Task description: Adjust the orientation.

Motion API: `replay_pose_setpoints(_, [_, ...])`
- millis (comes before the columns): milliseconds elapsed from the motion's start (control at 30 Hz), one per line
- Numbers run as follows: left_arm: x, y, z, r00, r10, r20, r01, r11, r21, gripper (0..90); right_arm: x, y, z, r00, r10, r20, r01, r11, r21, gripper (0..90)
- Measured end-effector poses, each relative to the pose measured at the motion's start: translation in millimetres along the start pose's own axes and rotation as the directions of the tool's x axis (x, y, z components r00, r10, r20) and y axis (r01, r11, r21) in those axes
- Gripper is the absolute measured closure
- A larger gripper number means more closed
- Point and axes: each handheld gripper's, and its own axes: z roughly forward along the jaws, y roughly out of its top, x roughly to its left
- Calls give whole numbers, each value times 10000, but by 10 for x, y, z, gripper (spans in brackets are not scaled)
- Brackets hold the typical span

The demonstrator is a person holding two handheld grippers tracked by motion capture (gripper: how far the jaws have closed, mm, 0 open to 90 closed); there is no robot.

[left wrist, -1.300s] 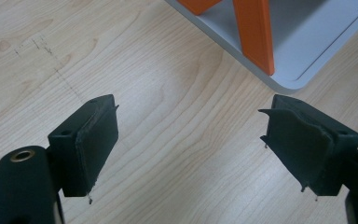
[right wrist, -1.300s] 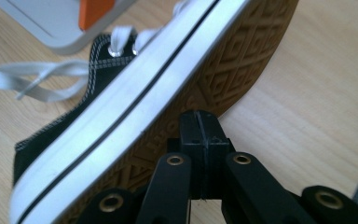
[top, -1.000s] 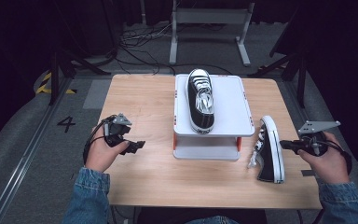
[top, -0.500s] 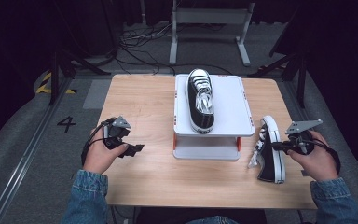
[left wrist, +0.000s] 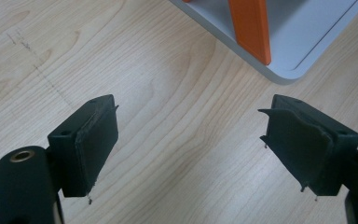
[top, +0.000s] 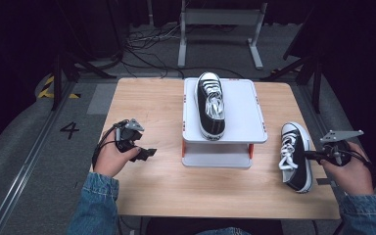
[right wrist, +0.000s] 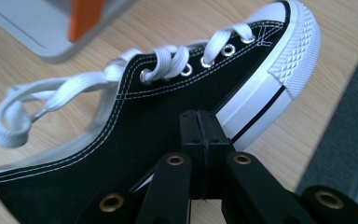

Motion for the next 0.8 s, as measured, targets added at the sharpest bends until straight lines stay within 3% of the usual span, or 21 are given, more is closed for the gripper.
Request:
replay_pose_setpoints(67, [-1, 11, 8, 10000, -4, 19, 4, 10000, 5, 172, -17, -21, -1, 9999, 26, 136, -27, 9999, 102, 900])
replay_pose_setpoints(167, [1, 36, 28, 9999, 45, 113, -45, 10000, 21, 172, -128, -187, 77, 9956, 139, 925, -235, 9944, 1033, 900])
replay_pose_setpoints(233, [4, 44, 28, 9998, 67, 188, -68, 10000, 71, 172, -164, -233, 103, 9961, 293, 832, -378, 9940, 1026, 900])
replay_pose_setpoints(267, [-2, 47, 35, 10000, 60, 79, -60, 10000, -8, 172, -196, -276, 133, 9976, 579, 376, -608, 9946, 840, 900])
replay_pose_setpoints(333, [3, 60, 31, 9999, 78, 104, -78, 10000, 17, 172, -247, -351, 178, 9958, 918, -16, -915, 9938, 627, 900])
replay_pose_setpoints(500, [8, 59, 49, 9999, 98, 96, -98, 10000, 15, 172, -299, -375, 43, 9939, 1098, 13, -1098, 9938, 154, 896])
replay_pose_setpoints(667, [4, 59, 38, 9999, 70, 149, -70, 10000, 37, 172, -302, -355, -158, 9944, 1039, 184, -1028, 9932, -548, 785])
replay_pose_setpoints(733, [7, 59, 36, 9999, 69, 150, -70, 10000, 35, 172, -279, -320, -270, 9955, 938, 155, -919, 9912, -954, 658])
replay_pose_setpoints(800, [10, 61, 36, 9998, 80, 200, -82, 9999, 102, 172, -232, -282, -335, 9973, 732, -71, -735, 9898, -1223, 595])
